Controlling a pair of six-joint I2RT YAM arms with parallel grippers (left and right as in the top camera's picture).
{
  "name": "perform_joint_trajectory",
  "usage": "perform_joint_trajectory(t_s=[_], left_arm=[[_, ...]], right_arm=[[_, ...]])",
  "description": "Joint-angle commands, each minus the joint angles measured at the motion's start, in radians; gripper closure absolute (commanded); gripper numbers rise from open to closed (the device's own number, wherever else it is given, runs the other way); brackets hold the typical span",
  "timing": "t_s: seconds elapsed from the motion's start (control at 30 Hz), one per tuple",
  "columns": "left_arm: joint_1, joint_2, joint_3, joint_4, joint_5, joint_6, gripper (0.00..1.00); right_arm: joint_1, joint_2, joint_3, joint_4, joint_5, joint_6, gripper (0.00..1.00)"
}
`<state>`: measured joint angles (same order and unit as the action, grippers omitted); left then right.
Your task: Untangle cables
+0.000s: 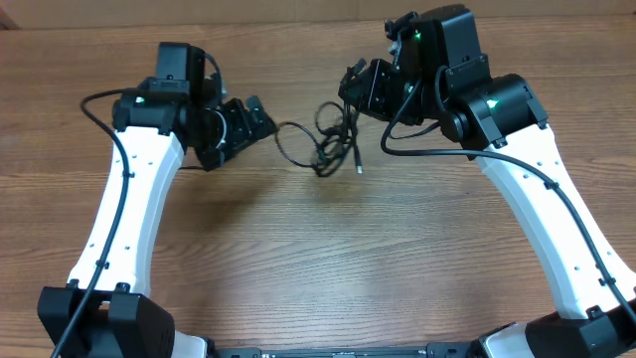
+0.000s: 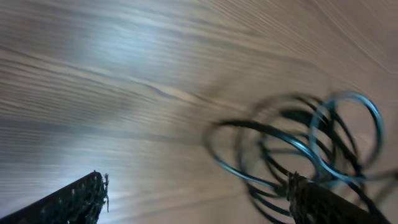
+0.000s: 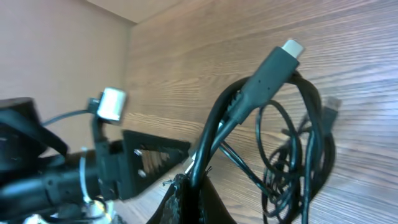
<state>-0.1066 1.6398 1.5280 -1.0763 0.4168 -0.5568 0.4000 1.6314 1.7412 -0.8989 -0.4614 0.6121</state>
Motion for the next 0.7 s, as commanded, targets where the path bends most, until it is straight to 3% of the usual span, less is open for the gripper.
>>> perform_joint_trajectory(t_s=[0.0,0.13,0.53,0.67], left_arm=[[-0.021,0.008,-0.008,0.008,0.100,-0.133,0.03],[-0.035,0.008,-0.008,0.041,0.101,-0.327,0.00],[-0.048,0.008,-0.008,0.122,0.140,-0.552,0.19],[-0.077,0.008,-0.008,0.121,0.149,-0.605,0.20]], right_arm=[[0.005,-0.038,0.042,0.031,-0.074,0.028,0.96],[0.005,-0.038,0.042,0.033,-0.095,0.029,0.96],[0.005,-0.038,0.042,0.031,-0.095,0.047,0.96],[0.005,-0.038,0.042,0.036,-0.095,0.047,0.96]])
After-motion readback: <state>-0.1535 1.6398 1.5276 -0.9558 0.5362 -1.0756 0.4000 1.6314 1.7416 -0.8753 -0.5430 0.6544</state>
